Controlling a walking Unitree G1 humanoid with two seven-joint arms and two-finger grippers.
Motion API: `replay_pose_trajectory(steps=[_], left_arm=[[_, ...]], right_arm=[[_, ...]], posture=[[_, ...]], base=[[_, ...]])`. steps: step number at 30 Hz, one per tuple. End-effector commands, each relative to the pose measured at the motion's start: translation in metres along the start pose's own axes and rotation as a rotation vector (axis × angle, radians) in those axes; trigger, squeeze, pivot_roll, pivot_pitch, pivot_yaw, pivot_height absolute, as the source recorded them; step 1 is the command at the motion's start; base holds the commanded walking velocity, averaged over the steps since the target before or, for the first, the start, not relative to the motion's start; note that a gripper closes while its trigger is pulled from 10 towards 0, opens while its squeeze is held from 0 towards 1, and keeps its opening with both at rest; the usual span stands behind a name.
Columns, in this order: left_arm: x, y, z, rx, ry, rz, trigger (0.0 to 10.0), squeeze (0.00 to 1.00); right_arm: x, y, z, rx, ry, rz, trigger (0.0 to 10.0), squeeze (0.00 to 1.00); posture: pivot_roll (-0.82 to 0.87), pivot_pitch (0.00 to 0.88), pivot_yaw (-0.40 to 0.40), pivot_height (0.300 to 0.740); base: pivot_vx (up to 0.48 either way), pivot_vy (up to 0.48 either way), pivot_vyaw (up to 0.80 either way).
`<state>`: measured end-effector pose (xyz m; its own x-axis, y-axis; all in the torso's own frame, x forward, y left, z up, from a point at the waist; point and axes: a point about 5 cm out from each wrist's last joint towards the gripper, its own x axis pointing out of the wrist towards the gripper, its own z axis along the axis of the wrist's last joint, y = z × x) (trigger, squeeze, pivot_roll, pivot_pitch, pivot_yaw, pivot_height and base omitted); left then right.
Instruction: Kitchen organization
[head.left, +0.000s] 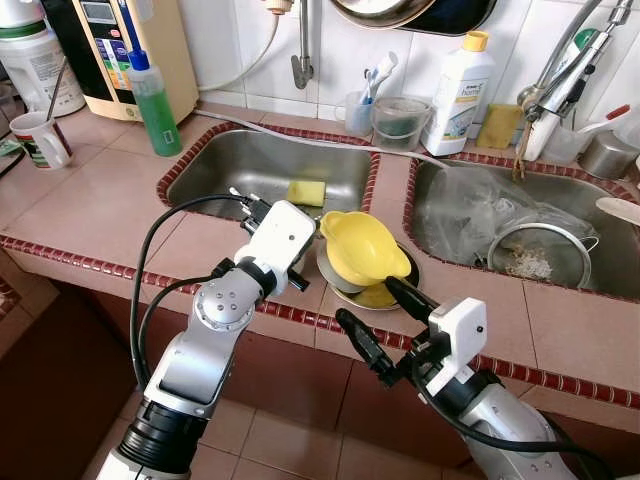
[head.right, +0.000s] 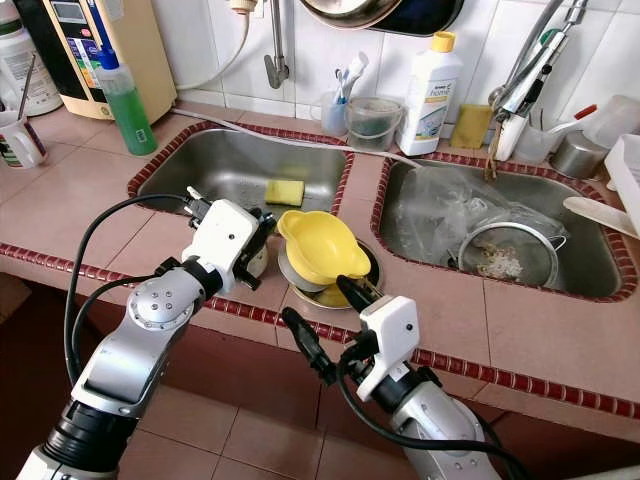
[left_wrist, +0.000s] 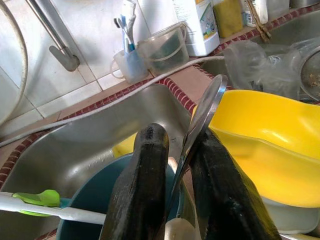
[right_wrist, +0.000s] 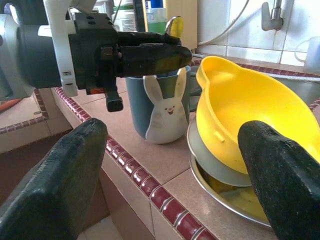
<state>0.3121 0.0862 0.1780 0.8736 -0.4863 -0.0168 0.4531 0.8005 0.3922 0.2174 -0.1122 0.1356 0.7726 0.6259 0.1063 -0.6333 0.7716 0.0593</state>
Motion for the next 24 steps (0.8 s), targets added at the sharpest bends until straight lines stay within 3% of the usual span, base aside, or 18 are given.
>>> replay_pose_trajectory(steps=[1,13,14,24], left_arm=[[-0.0020,-0.0003,-0.0007,0.000,0.003,-0.002,0.0,0.00],[-0.0016,-0.0003,-0.0007,0.010,0.004,-0.009,0.0,0.00],[-0.0013,-0.0008,-0.0001,0.012,0.006,-0.013,10.0,0.00],[-0.0007,0.0021,0.0045,0.026,0.003,-0.015,10.0,0.00]], right_arm=[[0.0013,0.0015,0.0004,-0.013,0.000,0.017,10.0,0.00],[0.0009,0.0016,0.0001,-0.018,0.001,0.017,10.0,0.00],[0.0006,0.0017,0.0002,-0.018,0.001,0.016,10.0,0.00],[0.0006,0.0019,0.0002,-0.019,0.001,0.013,10.0,0.00]], posture=[[-0.03,0.018,0.015,0.740],[-0.03,0.016,0.018,0.740],[-0.03,0.016,0.020,0.740],[-0.03,0.022,0.020,0.740]], base=[[0.000,0.000,0.00],[0.000,0.000,0.00],[0.000,0.000,0.00],[0.000,0.000,0.00]])
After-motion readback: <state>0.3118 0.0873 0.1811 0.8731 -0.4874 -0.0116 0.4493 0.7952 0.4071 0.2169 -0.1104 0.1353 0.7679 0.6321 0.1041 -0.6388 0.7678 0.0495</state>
